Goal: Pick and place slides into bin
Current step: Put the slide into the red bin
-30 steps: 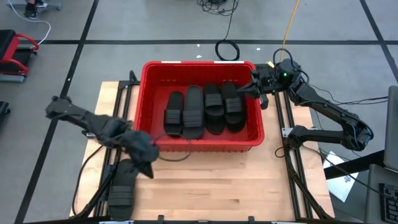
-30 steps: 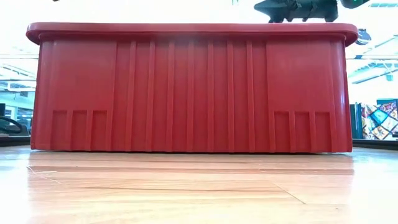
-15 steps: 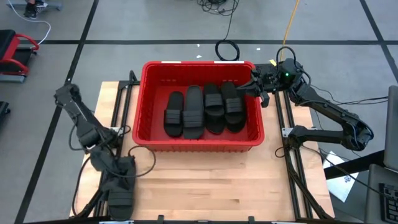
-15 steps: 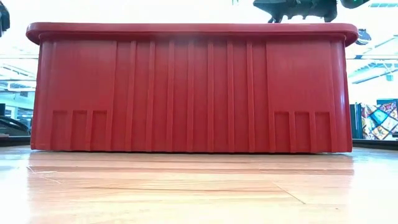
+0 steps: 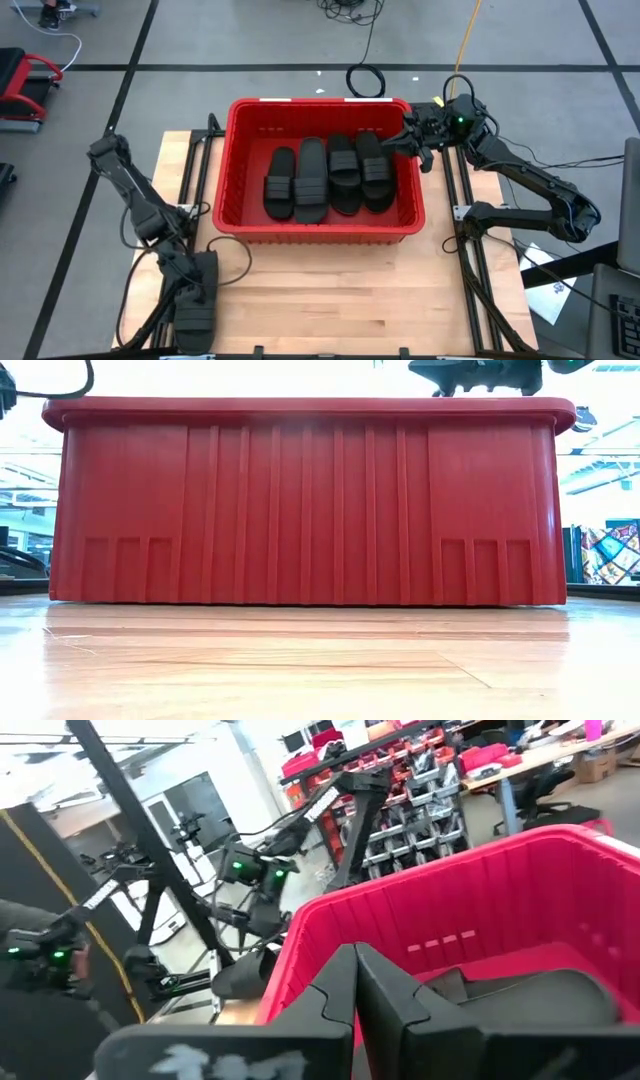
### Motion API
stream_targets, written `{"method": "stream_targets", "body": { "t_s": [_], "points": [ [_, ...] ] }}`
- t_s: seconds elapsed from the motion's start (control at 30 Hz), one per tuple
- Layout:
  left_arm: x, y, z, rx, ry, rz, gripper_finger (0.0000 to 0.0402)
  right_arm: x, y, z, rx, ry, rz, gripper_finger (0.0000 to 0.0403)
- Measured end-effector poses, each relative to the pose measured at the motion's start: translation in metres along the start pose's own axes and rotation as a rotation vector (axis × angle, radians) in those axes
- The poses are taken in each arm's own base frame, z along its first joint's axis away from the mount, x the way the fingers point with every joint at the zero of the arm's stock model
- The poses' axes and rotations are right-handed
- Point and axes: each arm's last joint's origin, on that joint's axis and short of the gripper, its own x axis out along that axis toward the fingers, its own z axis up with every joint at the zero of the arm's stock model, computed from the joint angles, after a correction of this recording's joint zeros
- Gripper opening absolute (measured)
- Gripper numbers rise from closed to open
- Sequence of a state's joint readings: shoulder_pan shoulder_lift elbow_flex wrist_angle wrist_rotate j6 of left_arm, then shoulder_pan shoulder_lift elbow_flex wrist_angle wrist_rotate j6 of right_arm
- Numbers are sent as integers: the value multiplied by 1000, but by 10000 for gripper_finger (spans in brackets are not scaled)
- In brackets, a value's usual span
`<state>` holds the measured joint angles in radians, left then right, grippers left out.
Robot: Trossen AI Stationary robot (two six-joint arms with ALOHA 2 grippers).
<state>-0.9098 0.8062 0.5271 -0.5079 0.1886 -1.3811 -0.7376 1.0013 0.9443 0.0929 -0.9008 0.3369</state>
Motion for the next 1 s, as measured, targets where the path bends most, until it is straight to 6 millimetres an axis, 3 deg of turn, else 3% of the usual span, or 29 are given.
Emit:
{"method": "stream_targets", "body": {
  "t_s": [0.27, 0.47, 0.6, 0.73, 1.0],
  "points": [
    [14, 13, -7, -6, 65, -25, 317, 0, 1, 0, 26, 9, 23, 0],
    [26, 33, -18, -53, 142, 27, 365, 0, 1, 0, 49, 9, 23, 0],
    [35, 33, -21, -53, 148, -112, 355, 0, 0, 0, 57, 8, 19, 0],
    [38, 35, -24, -49, 147, -165, 318, 0, 1, 0, 55, 7, 19, 0],
    [40, 37, -25, -12, 99, -148, 168, 0, 0, 0, 48, 7, 18, 0]
  ]
}}
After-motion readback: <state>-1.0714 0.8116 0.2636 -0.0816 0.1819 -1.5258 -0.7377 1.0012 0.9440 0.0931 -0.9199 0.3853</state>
